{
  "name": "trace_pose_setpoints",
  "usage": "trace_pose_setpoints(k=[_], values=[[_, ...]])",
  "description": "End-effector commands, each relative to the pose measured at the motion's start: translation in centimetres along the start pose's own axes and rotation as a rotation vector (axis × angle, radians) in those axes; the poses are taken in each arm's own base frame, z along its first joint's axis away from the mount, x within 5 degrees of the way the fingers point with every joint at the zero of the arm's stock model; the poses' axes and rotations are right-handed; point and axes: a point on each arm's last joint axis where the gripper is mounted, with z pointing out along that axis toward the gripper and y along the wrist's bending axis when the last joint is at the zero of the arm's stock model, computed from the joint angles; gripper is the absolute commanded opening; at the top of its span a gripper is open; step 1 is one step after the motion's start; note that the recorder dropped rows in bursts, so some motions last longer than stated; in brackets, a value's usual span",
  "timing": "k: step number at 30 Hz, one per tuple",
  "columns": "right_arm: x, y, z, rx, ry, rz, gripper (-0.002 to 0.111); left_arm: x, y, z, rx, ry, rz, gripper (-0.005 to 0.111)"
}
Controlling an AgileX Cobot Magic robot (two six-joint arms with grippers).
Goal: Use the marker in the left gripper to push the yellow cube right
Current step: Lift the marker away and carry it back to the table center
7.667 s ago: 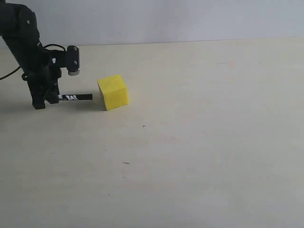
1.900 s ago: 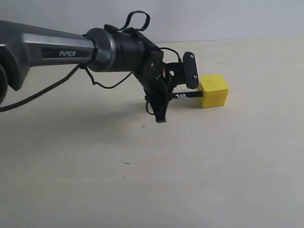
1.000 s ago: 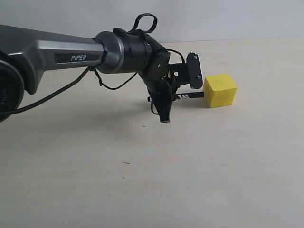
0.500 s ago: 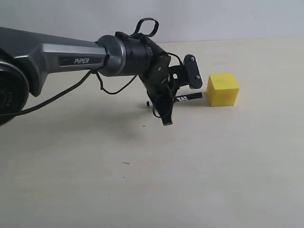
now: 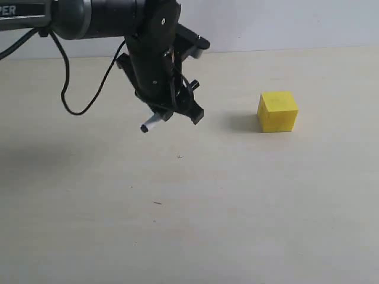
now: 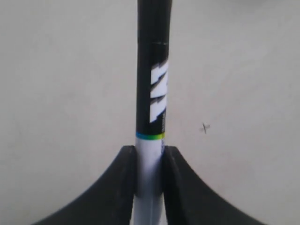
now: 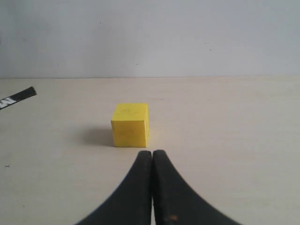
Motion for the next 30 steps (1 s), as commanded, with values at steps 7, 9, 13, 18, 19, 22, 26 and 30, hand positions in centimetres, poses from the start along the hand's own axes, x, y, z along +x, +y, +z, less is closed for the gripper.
trace_pose_setpoints(k=[7, 9, 13, 18, 19, 22, 26, 30], values=[[0.1, 0.0, 0.0, 0.007, -0.009, -0.004, 0.000, 5.2, -2.0, -0.5, 0.083, -0.125, -0.389, 0.000], [0.1, 0.0, 0.0, 0.007, -0.009, -0.004, 0.000, 5.4, -2.0, -0.6, 0.107, -0.154, -0.486, 0.000], [0.1, 0.0, 0.0, 0.007, -0.009, -0.004, 0.000, 5.2, -2.2, -0.4, 0.140, -0.172, -0.662, 0.000], [0.1, 0.0, 0.0, 0.007, -0.009, -0.004, 0.000, 5.2, -2.2, 0.7, 0.120, -0.114, -0.729, 0.000], [0.1, 0.0, 0.0, 0.007, -0.009, -0.004, 0.000, 5.2, -2.1, 0.8, 0.108, -0.094, -0.729, 0.000], [0.1, 0.0, 0.0, 0.007, -0.009, -0.004, 0.000, 5.1, -2.2, 1.4, 0.076, -0.004, -0.709, 0.000], [0.1, 0.0, 0.0, 0.007, -0.009, -0.004, 0.000, 4.3, -2.9, 2.2, 0.115, 0.046, -0.704, 0.000], [0.1, 0.0, 0.0, 0.007, -0.009, -0.004, 0.000, 3.1, -3.2, 2.5, 0.150, 0.027, -0.719, 0.000]])
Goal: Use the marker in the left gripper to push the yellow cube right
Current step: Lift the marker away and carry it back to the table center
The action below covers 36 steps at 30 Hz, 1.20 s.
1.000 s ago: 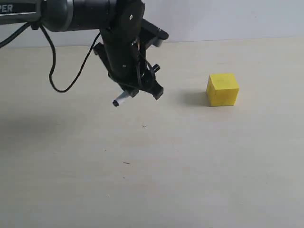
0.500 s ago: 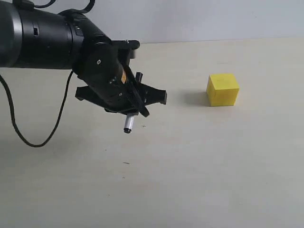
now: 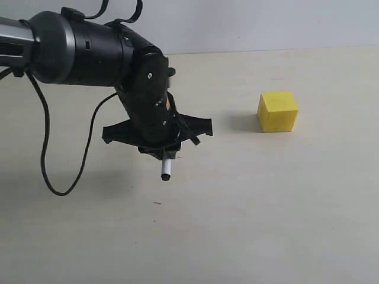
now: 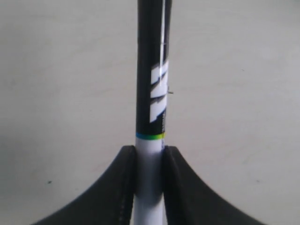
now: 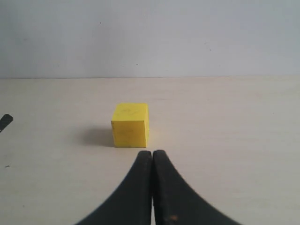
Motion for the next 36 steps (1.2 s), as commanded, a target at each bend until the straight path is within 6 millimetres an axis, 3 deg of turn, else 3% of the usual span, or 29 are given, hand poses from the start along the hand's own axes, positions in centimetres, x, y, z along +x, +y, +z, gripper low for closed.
trace_pose_setpoints(k=[1, 13, 31, 33, 36], values=[[0.1, 0.0, 0.0, 0.007, -0.009, -0.004, 0.000, -0.9, -1.1, 0.2, 0.038, -0.004, -0.008, 0.000], [0.1, 0.0, 0.0, 0.007, -0.009, -0.004, 0.000, -1.2, -1.0, 3.7, -0.003, 0.047, -0.040, 0.000], [0.1, 0.0, 0.0, 0.007, -0.009, -0.004, 0.000, -1.0, -0.9, 4.0, -0.017, 0.063, -0.041, 0.000], [0.1, 0.0, 0.0, 0.007, -0.009, -0.004, 0.000, -1.0, -0.9, 4.0, -0.019, 0.064, -0.040, 0.004], [0.1, 0.0, 0.0, 0.007, -0.009, -0.004, 0.000, -1.0, -0.9, 4.0, -0.019, 0.064, -0.061, 0.018]])
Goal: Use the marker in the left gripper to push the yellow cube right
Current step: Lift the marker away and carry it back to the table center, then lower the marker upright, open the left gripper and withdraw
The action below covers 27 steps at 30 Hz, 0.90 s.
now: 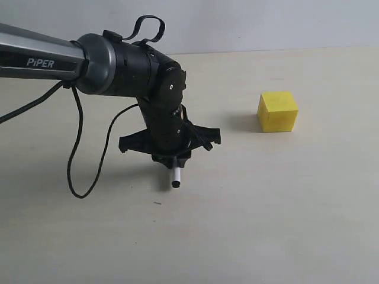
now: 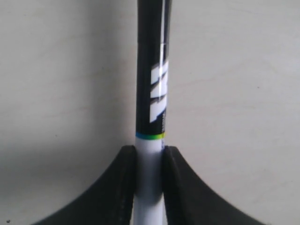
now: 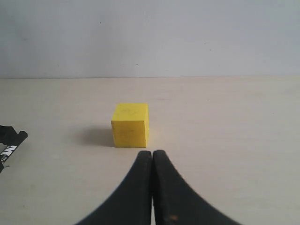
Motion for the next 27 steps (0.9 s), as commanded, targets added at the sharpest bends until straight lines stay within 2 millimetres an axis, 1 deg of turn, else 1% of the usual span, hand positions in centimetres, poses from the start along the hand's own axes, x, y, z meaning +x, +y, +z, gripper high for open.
trace_pose_setpoints(k=[1, 4, 7, 11, 14, 17, 19, 20, 21, 22, 24, 25, 27], values=[[0.1, 0.0, 0.0, 0.007, -0.009, -0.004, 0.000, -0.1, 0.0, 0.0, 0.002, 0.003, -0.043, 0.023], [0.1, 0.0, 0.0, 0.007, -0.009, -0.004, 0.000, -0.1, 0.0, 0.0, 0.008, -0.002, -0.052, 0.034], [0.1, 0.0, 0.0, 0.007, -0.009, -0.004, 0.000, -0.1, 0.0, 0.0, 0.005, 0.001, -0.052, 0.040], [0.1, 0.0, 0.0, 0.007, -0.009, -0.004, 0.000, -0.1, 0.0, 0.0, 0.004, 0.001, -0.047, 0.041], [0.1, 0.0, 0.0, 0.007, -0.009, -0.004, 0.000, -0.3, 0.0, -0.7, 0.011, -0.015, -0.020, 0.041], [0.1, 0.0, 0.0, 0.007, -0.009, -0.004, 0.000, -0.7, 0.1, -2.4, 0.034, -0.042, 0.039, 0.041], [0.1, 0.0, 0.0, 0.007, -0.009, -0.004, 0.000, -0.8, 0.0, -4.4, 0.059, -0.076, 0.109, 0.041], [0.1, 0.0, 0.0, 0.007, -0.009, -0.004, 0.000, -0.9, 0.0, -5.3, 0.071, -0.094, 0.148, 0.039], [0.1, 0.0, 0.0, 0.007, -0.009, -0.004, 0.000, -0.8, -0.2, -6.5, 0.088, -0.119, 0.197, 0.033], [0.1, 0.0, 0.0, 0.007, -0.009, -0.004, 0.000, -0.7, -0.3, -7.7, 0.104, -0.144, 0.243, 0.026], [0.1, 0.0, 0.0, 0.007, -0.009, -0.004, 0.000, 0.0, -0.7, -10.1, 0.136, -0.192, 0.338, 0.005], [0.1, 0.0, 0.0, 0.007, -0.009, -0.004, 0.000, 0.4, -0.8, -11.5, 0.153, -0.218, 0.377, 0.000], [0.1, 0.0, 0.0, 0.007, -0.009, -0.004, 0.000, 1.7, -0.9, -14.0, 0.201, -0.284, 0.441, 0.000]])
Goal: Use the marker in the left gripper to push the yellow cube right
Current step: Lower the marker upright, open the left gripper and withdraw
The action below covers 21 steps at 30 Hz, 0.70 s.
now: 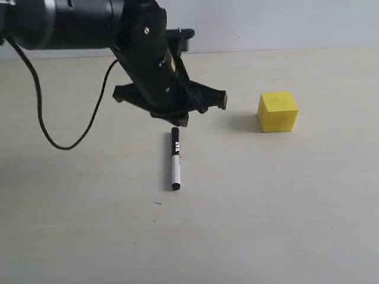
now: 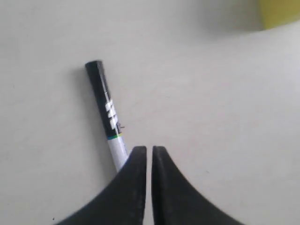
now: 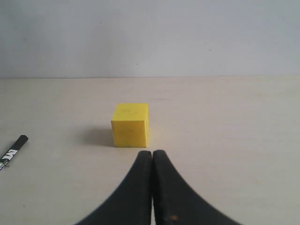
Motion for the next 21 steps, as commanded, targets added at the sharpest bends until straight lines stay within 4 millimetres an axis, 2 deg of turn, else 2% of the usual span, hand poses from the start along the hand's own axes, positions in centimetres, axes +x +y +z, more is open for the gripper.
trace_pose_setpoints(k=[1, 6, 7, 10, 13, 16, 21], values=[[0.1, 0.0, 0.0, 0.007, -0.009, -0.004, 0.000, 1.4, -1.5, -5.6, 0.087, -0.135, 0.173, 0.000], [0.1, 0.0, 0.0, 0.007, -0.009, -0.004, 0.000, 5.4, -1.5, -11.8, 0.261, -0.421, 0.244, 0.000], [0.1, 0.0, 0.0, 0.007, -0.009, -0.004, 0.000, 6.2, -1.1, -13.2, 0.303, -0.495, 0.246, 0.000], [0.1, 0.0, 0.0, 0.007, -0.009, -0.004, 0.000, 10.1, 1.3, -15.8, 0.382, -0.638, 0.244, 0.000], [0.1, 0.0, 0.0, 0.007, -0.009, -0.004, 0.000, 14.6, 4.4, -16.5, 0.378, -0.621, 0.228, 0.000], [0.1, 0.0, 0.0, 0.007, -0.009, -0.004, 0.000, 18.6, 7.2, -17.1, 0.314, -0.521, 0.251, 0.000], [0.1, 0.0, 0.0, 0.007, -0.009, -0.004, 0.000, 23.2, 10.5, -18.2, 0.236, -0.378, 0.252, 0.000]])
